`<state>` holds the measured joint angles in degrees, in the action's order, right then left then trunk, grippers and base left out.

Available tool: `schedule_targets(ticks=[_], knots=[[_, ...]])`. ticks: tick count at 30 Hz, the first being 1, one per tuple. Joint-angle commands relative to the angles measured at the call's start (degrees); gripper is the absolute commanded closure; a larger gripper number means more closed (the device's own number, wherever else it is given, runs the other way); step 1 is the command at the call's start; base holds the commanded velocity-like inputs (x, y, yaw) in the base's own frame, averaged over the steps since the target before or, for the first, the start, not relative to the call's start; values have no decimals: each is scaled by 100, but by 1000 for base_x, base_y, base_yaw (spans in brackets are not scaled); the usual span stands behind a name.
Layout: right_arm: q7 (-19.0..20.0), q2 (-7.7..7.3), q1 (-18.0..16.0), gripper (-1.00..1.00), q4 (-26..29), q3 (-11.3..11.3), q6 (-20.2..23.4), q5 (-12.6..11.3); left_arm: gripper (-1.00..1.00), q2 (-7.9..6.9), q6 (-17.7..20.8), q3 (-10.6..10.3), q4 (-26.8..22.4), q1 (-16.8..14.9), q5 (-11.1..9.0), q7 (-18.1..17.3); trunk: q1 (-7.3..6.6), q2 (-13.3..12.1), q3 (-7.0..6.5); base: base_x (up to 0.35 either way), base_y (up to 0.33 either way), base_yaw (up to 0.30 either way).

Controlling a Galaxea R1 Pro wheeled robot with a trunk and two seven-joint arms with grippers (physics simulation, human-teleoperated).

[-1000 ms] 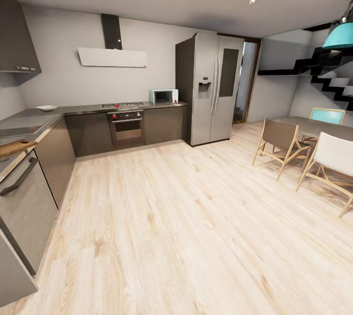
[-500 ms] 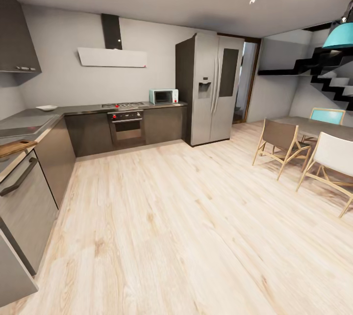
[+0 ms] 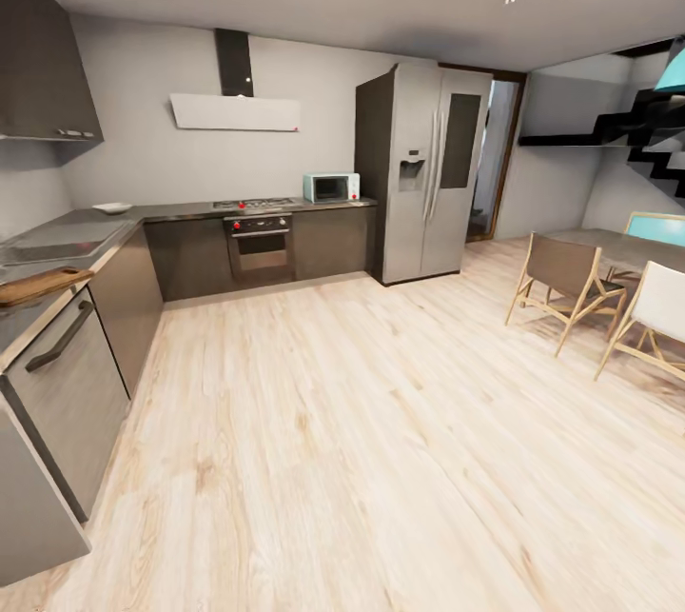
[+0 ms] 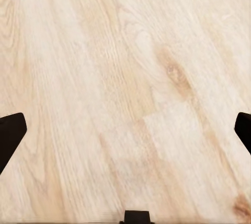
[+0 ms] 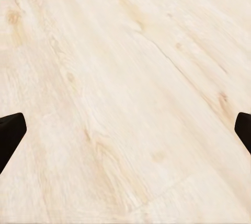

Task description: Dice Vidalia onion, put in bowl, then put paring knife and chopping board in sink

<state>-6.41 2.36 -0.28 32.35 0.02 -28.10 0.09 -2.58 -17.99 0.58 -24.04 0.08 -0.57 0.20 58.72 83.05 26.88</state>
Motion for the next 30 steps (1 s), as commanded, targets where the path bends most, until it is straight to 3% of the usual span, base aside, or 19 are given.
schedule_targets(ticks=[1, 6, 21, 30], knots=[[-18, 1, -3, -100, -41, 0, -17, 1, -100, 2, -13, 5, -2, 1, -5, 2, 1, 3, 5, 128, -138, 259], [-18, 1, -5, -100, -99, -2, -20, 0, -100, 3, -20, 5, 8, 1, -5, 2, 1, 3, 5, 182, -188, 216], [-18, 1, -6, -100, -113, -2, -20, 8, -100, 3, -21, 4, 14, 1, -5, 0, 1, 3, 5, 234, -223, 16], [-18, 1, -6, -100, -115, -2, -20, 8, -100, 3, -21, 4, 21, 1, -5, -2, 1, 3, 5, 247, -225, 147]])
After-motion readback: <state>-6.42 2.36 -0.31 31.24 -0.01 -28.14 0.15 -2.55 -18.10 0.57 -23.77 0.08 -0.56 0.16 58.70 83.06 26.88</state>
